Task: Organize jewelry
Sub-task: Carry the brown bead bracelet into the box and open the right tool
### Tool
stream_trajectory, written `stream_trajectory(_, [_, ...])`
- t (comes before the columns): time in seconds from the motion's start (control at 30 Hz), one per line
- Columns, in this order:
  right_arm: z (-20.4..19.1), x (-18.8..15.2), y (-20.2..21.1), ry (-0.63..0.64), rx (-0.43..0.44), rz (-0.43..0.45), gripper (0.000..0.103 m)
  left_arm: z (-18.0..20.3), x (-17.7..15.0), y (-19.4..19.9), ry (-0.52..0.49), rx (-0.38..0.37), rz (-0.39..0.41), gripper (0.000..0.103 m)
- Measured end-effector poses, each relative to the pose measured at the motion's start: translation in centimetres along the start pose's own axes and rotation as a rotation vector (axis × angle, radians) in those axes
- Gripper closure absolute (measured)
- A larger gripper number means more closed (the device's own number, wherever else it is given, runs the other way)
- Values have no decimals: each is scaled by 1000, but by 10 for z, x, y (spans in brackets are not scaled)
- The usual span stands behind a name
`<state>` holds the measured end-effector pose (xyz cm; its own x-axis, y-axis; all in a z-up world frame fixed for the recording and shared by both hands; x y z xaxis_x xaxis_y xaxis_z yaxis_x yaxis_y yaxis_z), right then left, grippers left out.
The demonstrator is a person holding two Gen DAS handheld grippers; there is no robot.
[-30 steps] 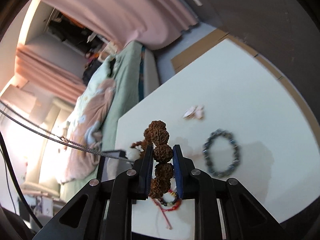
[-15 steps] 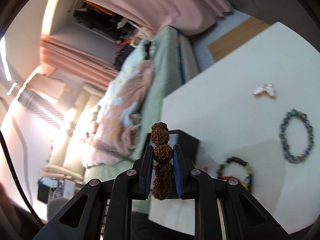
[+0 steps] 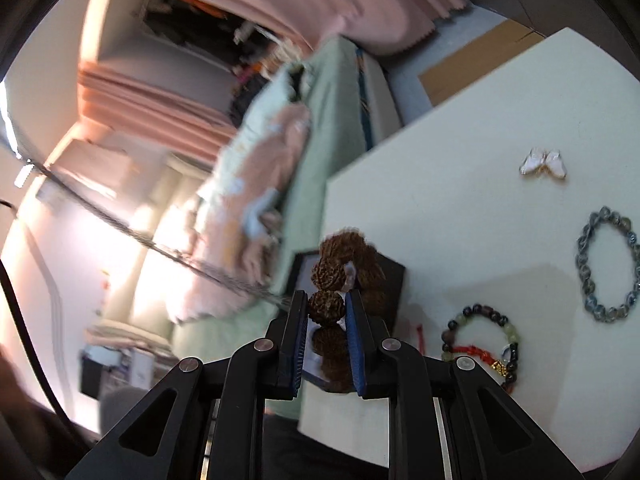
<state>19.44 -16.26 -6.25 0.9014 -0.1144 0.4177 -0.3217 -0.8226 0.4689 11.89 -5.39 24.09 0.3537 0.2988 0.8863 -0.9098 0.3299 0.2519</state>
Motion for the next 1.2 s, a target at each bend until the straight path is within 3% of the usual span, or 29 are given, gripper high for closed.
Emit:
stream_trajectory(0.13, [-6,-5,-22,32,-71,-47,82,12,29,34,-51,0,109,103])
stream_trajectory(0.23, [-5,-5,-35,21,-89,-73,82,12,38,43,-80,16,134,103])
stream_trajectory(0.4, [-6,-7,-32,3,-27,-66,82,-14,26,35,-18,62,72,103])
stream_trajectory(0.67, [-23,6,-5,-75,274,47,82,-77,-20,24,126,158,-31,102])
stream_trajectory(0.77, [-34,8,-8,-42,263,31,82,-104,-39,23,189,202,-65,102])
stream_trajectory(0.93, [-62,6,-16,26,321,-13,82,-142,-70,21,296,257,-120,101])
stream_trajectory(1.03, [-70,6,-31,59,260,-43,82,-156,-83,20,324,288,-150,101])
stream_trajectory(1.1, [-62,7,-42,63,198,-63,53,-162,-87,20,337,304,-164,101])
stream_trajectory(1.17, [-47,6,-49,26,121,-75,40,-167,-94,22,351,316,-169,98])
stream_trajectory(1.2, [-40,6,-48,10,94,-70,40,-168,-98,22,353,320,-171,88])
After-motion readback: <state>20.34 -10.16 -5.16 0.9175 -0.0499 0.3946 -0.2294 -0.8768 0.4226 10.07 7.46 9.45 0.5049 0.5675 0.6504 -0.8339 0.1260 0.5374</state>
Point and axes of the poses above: each gripper's, at about its wrist camera, not at the fingertips, and y roughly against the way its jaws point, z to its right, x to its top, the point moved 2 cm from there along -y, roughly the way its jaws point, and after that the axes turned 6 degrees about z, right-handed, at the moved point
